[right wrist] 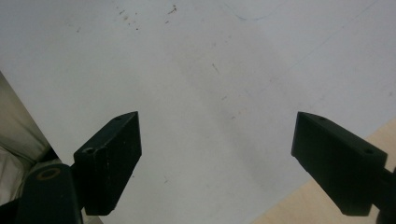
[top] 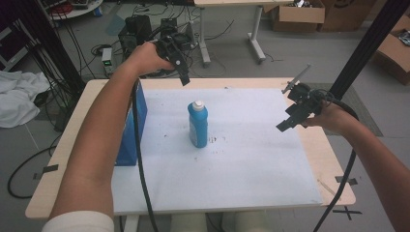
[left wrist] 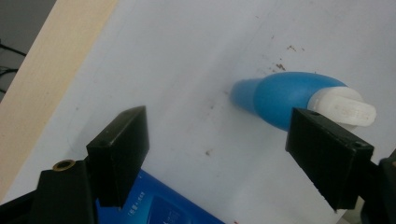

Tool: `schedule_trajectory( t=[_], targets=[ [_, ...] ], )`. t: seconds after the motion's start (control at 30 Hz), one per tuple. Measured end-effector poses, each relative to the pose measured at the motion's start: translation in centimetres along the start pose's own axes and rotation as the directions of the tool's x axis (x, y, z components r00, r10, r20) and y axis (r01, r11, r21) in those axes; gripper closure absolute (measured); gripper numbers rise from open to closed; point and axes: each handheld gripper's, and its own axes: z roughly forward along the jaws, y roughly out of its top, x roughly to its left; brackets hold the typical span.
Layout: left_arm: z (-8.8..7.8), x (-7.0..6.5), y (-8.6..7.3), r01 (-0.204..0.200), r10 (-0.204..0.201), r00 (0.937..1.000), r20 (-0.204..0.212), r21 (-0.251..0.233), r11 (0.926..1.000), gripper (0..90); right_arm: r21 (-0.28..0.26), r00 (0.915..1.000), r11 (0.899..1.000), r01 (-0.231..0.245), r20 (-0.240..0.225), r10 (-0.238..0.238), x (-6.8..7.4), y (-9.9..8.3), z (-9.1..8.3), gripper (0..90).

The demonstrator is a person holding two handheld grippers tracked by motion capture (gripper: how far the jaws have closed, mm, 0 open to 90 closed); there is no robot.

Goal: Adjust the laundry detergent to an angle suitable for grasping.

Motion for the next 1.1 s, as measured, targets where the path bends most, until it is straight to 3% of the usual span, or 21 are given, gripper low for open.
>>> schedule_trajectory(
  t=[0.33, 0.57, 0.7, 0.9, 1.1],
  targets=[
    [-0.7, -0.3, -1.1, -0.009, 0.009, 0.9999, -0.009, 0.010, 0.9999, 22.3, -0.021, 0.9993, 0.999, -0.024, 0.027, 0.024, 1.4, 0.8, -0.7, 15.5],
    [-1.0, -0.4, -1.9, -0.007, 0.008, 0.9999, -0.010, 0.007, 0.9999, 22.3, -0.026, 0.9991, 0.999, -0.035, 0.025, 0.035, 2.9, 1.6, -1.0, 15.6],
    [-1.1, -0.4, -2.4, -0.009, 0.009, 0.9999, -0.012, 0.012, 0.9999, 22.3, -0.042, 0.9975, 0.998, -0.052, 0.046, 0.053, 3.9, 2.5, -0.9, 15.4],
    [-0.9, 0.6, -2.8, -0.011, 0.011, 0.9999, 0.010, 0.004, 0.9999, 22.2, -0.045, 0.9964, 0.996, -0.073, 0.040, 0.074, 4.8, 3.2, -0.7, 16.1],
    [-0.5, 0.6, -2.8, -0.032, 0.031, 0.9994, 0.011, 0.022, 0.9992, 22.2, -0.068, 0.9930, 0.992, -0.108, 0.041, 0.111, 6.1, 3.7, -0.3, 16.2]
  ],
)
